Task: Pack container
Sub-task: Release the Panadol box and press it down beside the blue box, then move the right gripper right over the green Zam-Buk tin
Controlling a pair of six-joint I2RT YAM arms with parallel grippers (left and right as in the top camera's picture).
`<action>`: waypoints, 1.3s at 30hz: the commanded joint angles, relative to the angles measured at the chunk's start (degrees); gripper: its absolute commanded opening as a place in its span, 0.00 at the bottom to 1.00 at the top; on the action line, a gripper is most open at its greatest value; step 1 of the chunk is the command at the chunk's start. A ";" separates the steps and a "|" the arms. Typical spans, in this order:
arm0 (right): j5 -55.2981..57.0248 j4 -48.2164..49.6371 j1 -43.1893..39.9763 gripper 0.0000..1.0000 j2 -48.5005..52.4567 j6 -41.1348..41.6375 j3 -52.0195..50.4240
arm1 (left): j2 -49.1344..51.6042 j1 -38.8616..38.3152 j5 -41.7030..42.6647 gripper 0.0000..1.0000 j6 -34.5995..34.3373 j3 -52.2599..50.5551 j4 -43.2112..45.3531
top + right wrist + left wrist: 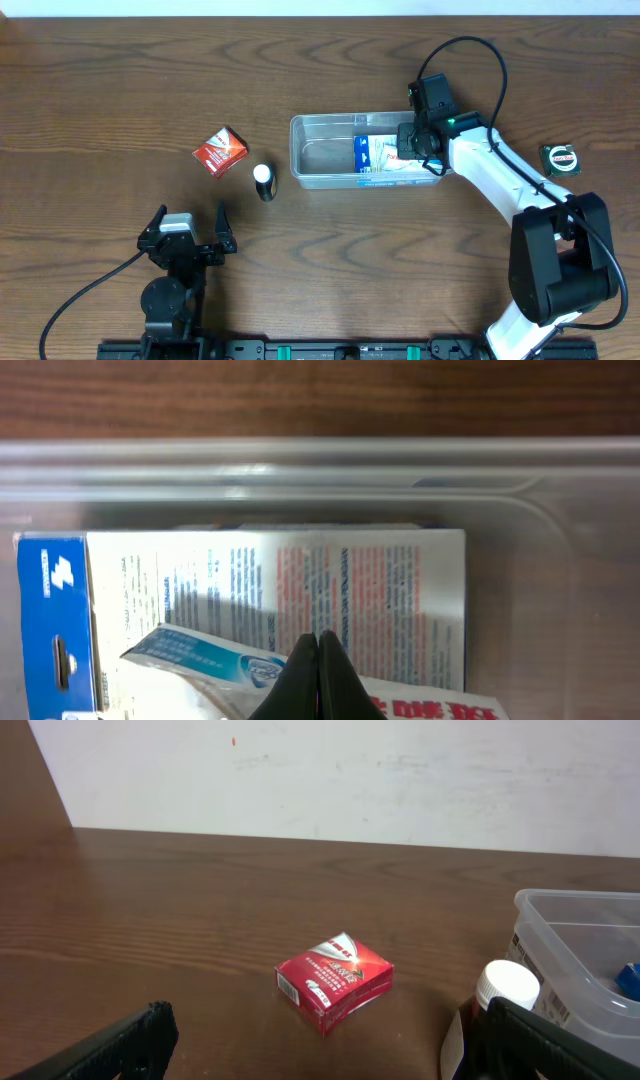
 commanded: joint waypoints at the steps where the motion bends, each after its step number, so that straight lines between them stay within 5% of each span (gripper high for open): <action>1: -2.54 -0.35 0.63 0.01 0.02 -3.02 1.68 | -0.35 0.39 0.61 0.98 0.98 -1.81 -0.83; 25: -6.93 -6.29 0.63 0.01 0.02 -4.66 4.42 | -0.35 0.39 0.61 0.98 0.98 -1.81 -0.83; 39: -6.29 -21.53 -3.23 0.01 0.02 -5.77 22.32 | -0.35 0.39 0.61 0.98 0.98 -1.81 -0.81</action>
